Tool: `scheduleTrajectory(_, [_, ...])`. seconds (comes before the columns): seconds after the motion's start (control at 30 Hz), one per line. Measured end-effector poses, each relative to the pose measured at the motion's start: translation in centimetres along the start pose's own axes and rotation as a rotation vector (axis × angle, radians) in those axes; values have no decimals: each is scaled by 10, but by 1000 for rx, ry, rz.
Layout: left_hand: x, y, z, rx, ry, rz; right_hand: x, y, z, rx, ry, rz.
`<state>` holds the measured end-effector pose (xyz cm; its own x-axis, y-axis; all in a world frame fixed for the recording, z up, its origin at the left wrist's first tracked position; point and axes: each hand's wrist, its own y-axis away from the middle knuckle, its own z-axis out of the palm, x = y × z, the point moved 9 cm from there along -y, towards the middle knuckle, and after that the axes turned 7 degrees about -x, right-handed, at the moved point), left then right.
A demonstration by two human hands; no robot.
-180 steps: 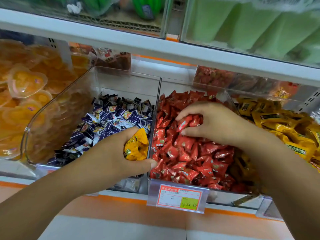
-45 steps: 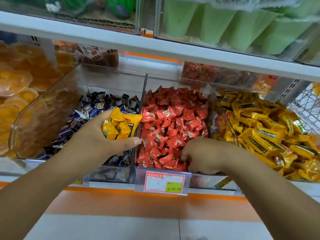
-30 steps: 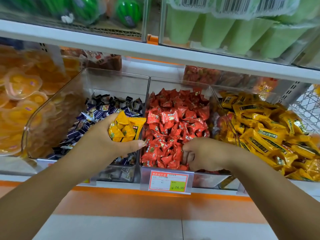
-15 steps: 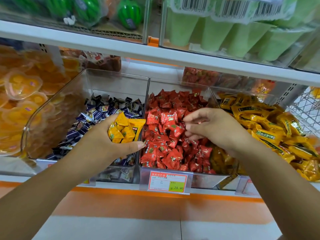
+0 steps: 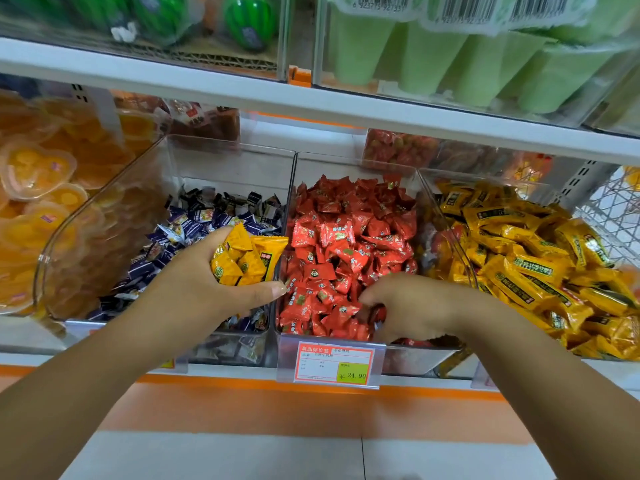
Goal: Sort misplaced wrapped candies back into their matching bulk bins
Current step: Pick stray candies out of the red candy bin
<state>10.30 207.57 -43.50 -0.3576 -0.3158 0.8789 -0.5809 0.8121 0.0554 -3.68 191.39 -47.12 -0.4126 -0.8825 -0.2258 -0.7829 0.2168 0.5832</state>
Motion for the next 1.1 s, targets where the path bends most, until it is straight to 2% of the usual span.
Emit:
scheduleTrajectory(0.17, [-1, 0, 2, -8, 12, -46, 3, 30, -42, 258, -241, -63])
scheduleTrajectory(0.43, [0, 9, 1, -18, 18, -103, 7, 38, -67, 466, -439, -38])
scheduleTrajectory(0.53, [-1, 8, 2, -50, 7, -102, 8, 39, -71, 471, -434, 14])
scheduleTrajectory(0.6, [-3, 7, 2, -68, -14, -105, 4, 42, -79, 551, -422, 21])
scheduleTrajectory(0.7, [-2, 8, 4, -85, -3, -112, -15, 46, -96, 756, -541, -95])
scheduleTrajectory(0.73, [0, 9, 3, -78, 3, -110, -25, 42, -100, 772, -604, -153])
scheduleTrajectory(0.87, [3, 10, 1, -21, -2, -106, -68, 11, -98, 597, -739, -393])
scheduleTrajectory(0.97, [0, 9, 5, -74, 36, -104, -66, 11, -103, 651, -700, -380])
scheduleTrajectory(1.03, [-1, 8, 4, -79, 47, -108, -57, 18, -101, 678, -515, -297])
scheduleTrajectory(1.1, [1, 8, 4, -61, 59, -95, -54, 6, -74, 458, -241, -221])
